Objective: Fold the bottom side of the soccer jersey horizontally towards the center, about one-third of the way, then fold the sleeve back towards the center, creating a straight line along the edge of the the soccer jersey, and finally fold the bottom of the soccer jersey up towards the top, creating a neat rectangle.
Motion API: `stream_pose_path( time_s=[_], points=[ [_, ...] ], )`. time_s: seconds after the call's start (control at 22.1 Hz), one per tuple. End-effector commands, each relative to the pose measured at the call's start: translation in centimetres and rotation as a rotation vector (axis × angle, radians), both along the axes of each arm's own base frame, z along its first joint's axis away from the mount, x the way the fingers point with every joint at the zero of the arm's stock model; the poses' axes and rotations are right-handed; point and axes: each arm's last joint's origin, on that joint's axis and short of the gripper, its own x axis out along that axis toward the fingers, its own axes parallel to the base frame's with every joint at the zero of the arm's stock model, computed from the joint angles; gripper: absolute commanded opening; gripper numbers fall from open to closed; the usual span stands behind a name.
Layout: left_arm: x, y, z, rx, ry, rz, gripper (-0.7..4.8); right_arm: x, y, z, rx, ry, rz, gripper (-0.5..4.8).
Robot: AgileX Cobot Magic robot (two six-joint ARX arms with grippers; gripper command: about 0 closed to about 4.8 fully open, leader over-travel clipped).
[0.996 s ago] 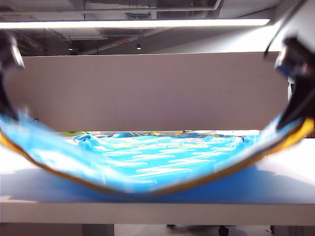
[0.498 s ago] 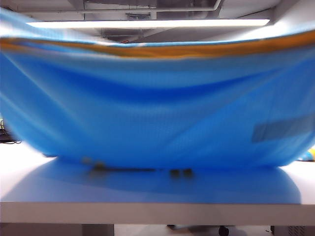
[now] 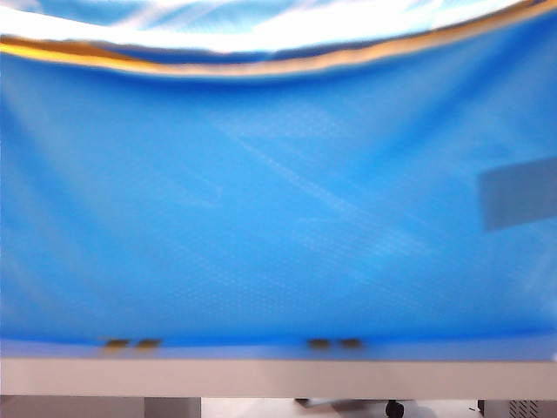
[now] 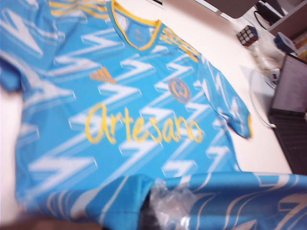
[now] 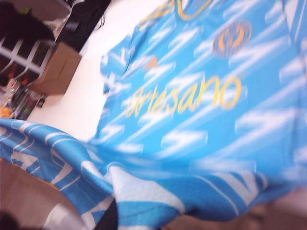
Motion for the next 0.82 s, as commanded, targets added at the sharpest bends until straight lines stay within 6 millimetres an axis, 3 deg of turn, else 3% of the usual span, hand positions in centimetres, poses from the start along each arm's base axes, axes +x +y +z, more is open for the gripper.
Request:
stream_pose_path(
  time_s=[0.05,0.09,0.18,0.27,0.32,0.36,0.41,0.5,0.54,0.82],
  points=[
    [5.5,0.1,0.0,0.045,-0.032,0.001,-0.04,6.2,0.9,1.0,-0.017,-0.121,-0.005,-0.07],
    [8.5,0.2,-0.7,0.043,-0.012,0.003,-0.04,9.3,1.3,0.5,-0.017,-0.119,-0.005,-0.07],
    [11.4,0.3,-1.7,0.03,0.003,0.01,-0.04,12.8,1.8,-0.3,-0.021,-0.094,-0.006,-0.06],
    [16.8,0.3,-4.5,-0.007,0.036,0.022,-0.04,19.3,2.4,-2.2,-0.045,-0.038,0.0,-0.05],
    [18.3,0.4,-5.5,-0.008,0.033,0.021,-0.01,21.0,2.6,-2.8,-0.056,-0.03,0.011,0.0],
    [20.4,0.4,-6.9,-0.007,0.024,0.016,0.84,23.5,2.8,-3.4,-0.059,-0.019,0.048,0.75],
    [21.4,0.5,-7.6,-0.006,0.023,0.008,2.03,25.0,2.5,-3.8,-0.052,-0.006,0.065,1.61],
    [22.7,1.4,-8.2,0.001,0.033,0.004,3.87,26.7,1.6,-3.9,-0.028,0.03,0.071,2.84],
    [23.1,1.8,-8.3,0.011,0.04,0.009,4.15,27.4,0.8,-3.8,-0.027,0.055,0.054,3.07],
    [23.0,6.8,-8.0,0.021,0.04,0.165,4.13,27.4,-4.9,-2.8,-0.057,0.077,-0.085,3.06]
  ],
)
